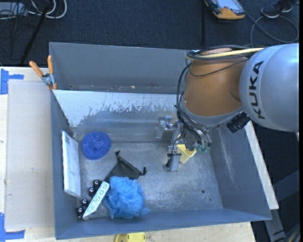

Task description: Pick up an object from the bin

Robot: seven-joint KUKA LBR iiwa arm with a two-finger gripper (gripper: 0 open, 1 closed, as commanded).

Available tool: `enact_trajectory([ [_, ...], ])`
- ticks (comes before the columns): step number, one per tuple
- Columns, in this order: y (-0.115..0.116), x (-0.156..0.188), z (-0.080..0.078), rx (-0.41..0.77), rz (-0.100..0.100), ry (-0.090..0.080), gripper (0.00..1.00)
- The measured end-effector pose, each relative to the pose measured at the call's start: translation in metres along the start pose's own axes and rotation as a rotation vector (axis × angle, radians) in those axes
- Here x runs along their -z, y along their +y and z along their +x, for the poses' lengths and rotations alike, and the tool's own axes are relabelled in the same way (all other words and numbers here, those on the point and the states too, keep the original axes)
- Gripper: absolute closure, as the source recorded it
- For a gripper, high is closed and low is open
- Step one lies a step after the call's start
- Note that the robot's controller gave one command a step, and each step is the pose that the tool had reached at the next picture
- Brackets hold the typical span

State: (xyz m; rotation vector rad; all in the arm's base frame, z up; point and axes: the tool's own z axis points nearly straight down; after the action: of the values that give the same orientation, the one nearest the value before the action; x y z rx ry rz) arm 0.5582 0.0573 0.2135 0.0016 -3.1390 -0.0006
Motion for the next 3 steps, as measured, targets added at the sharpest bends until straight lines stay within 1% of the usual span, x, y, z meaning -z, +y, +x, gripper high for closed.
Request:
enact_trajectory([
  [1,0.033,-0.075,-0.012,-0.053,-0.001,-0.005,0.0],
  [2,0.042,-0.107,-0.013,-0.046,0.001,0.003,0.0],
  [3,0.076,-0.087,-0.015,-0.096,-0.001,-0.002,0.0],
])
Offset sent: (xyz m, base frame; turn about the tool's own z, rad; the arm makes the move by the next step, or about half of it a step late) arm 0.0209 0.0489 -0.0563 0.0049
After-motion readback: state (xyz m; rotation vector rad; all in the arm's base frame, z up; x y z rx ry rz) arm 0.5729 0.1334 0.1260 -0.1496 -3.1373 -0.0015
